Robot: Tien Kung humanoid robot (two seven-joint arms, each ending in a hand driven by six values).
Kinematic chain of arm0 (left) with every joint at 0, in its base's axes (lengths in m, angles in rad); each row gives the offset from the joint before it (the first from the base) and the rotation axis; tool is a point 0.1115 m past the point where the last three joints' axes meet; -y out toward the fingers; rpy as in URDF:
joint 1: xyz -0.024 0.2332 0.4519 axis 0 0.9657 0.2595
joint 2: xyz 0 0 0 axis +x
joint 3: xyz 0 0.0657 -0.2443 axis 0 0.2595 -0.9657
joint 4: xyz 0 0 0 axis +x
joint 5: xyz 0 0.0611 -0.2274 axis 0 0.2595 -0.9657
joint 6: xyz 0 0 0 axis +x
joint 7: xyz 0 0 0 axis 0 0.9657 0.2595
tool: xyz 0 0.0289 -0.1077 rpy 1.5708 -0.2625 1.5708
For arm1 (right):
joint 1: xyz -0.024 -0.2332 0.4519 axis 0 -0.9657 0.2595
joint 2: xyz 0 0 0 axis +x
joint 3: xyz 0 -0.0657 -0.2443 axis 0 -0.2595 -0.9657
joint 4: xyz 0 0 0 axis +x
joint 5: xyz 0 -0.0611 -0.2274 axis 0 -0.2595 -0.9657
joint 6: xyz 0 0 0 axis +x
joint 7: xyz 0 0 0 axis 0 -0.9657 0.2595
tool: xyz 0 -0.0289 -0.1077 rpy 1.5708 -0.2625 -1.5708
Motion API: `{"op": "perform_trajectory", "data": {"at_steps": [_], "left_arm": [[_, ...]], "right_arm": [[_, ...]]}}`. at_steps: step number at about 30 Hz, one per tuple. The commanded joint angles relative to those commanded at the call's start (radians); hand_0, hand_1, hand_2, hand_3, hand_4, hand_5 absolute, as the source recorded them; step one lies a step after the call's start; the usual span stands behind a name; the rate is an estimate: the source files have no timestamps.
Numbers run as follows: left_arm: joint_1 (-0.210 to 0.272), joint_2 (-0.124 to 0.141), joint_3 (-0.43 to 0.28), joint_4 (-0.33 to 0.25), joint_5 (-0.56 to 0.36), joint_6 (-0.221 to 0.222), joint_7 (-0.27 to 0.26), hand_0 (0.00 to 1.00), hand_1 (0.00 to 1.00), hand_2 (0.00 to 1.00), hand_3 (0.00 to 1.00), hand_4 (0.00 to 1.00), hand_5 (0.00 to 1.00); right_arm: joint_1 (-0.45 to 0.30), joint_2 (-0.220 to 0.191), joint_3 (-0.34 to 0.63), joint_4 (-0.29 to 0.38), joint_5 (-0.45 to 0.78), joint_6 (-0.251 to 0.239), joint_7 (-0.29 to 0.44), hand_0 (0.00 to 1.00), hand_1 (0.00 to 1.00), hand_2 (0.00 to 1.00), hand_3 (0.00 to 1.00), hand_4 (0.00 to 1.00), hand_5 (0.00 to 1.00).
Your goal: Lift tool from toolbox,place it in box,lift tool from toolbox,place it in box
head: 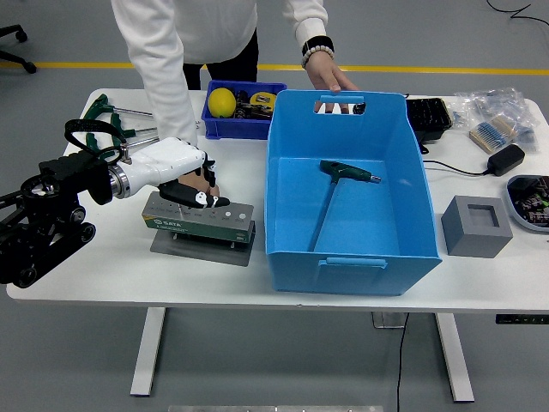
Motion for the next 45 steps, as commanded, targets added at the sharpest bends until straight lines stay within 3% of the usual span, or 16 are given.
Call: {"op": "perform_trajectory", "data": {"at_steps": [14, 34, 35, 40, 41, 45], "left_arm": [[-0.005, 0.010, -0.008, 0.045, 0.071, -0.021, 0.034, 0.689, 0.568, 0.550, 0.391, 0.867, 0.998], [0.005, 0.021, -0.003, 0.038, 0.069, -0.045, 0.063, 0.677, 0.542, 0.494, 0.291, 0.865, 0.998], [0.004, 0.021, -0.002, 0.039, 0.071, -0.046, 0.064, 0.657, 0.401, 0.334, 0.192, 0.863, 0.998], [0.003, 0.022, -0.001, 0.040, 0.076, -0.050, 0.066, 0.657, 0.401, 0.334, 0.192, 0.863, 0.998], [0.003, 0.023, 0.001, 0.040, 0.076, -0.052, 0.067, 0.640, 0.314, 0.256, 0.152, 0.865, 0.998], [0.003, 0.024, 0.003, 0.039, 0.075, -0.058, 0.069, 0.640, 0.314, 0.256, 0.152, 0.865, 0.998]], "right_arm": [[0.002, -0.002, -0.002, 0.000, 0.005, 0.001, 0.001, 0.727, 0.705, 0.754, 0.592, 0.833, 0.721], [0.003, -0.004, -0.001, 0.000, 0.006, 0.000, 0.001, 0.727, 0.703, 0.754, 0.592, 0.833, 0.722], [0.003, -0.004, 0.000, 0.000, 0.004, 0.000, 0.001, 0.727, 0.703, 0.754, 0.592, 0.833, 0.722], [0.003, -0.004, 0.002, 0.000, 0.000, 0.000, -0.001, 0.727, 0.703, 0.754, 0.592, 0.833, 0.722], [0.003, -0.004, 0.003, 0.000, -0.001, 0.000, -0.001, 0.727, 0.703, 0.754, 0.592, 0.833, 0.722], [0.003, -0.005, 0.003, 0.000, -0.001, 0.000, -0.001, 0.727, 0.703, 0.754, 0.592, 0.833, 0.722]]}}
